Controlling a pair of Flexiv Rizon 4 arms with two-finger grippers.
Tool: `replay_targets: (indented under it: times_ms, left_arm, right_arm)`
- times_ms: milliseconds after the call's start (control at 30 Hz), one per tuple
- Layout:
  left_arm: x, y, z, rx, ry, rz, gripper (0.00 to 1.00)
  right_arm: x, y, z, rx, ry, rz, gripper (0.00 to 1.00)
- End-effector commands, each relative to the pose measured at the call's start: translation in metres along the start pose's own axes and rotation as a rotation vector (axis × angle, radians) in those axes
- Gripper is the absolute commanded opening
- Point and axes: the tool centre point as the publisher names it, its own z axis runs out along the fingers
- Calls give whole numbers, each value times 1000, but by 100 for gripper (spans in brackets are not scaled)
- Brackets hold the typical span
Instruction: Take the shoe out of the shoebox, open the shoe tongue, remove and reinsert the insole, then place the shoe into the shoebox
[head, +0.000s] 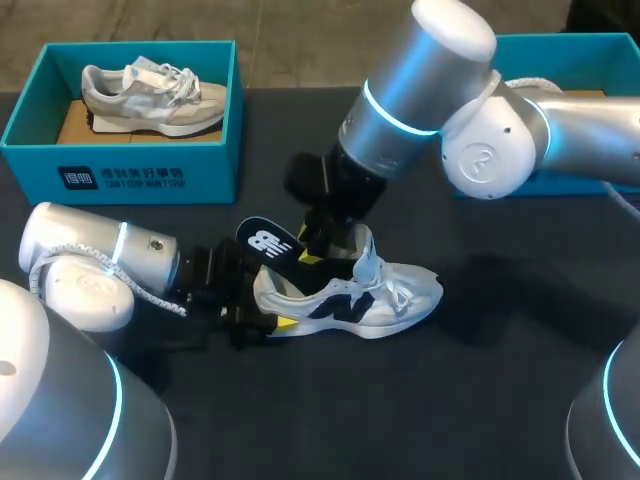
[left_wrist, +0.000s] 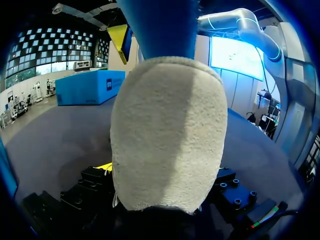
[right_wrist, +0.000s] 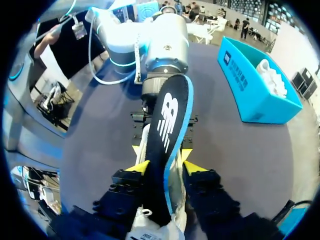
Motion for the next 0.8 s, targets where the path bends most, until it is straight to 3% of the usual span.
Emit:
replay_targets:
  times_ms: [33,233,800]
  left_arm:
    - [-2,4,2,-5,1,-1,0]
    - [-2,4,2,-5,1,-1,0]
    - [-2,4,2,-5,1,-1,0]
  right_arm:
    - [-4,-7,-4,-48,33,14,47]
    - [-9,-9,-4,-133,98,120,42]
    - [-6,17,7,-217,214,181,43]
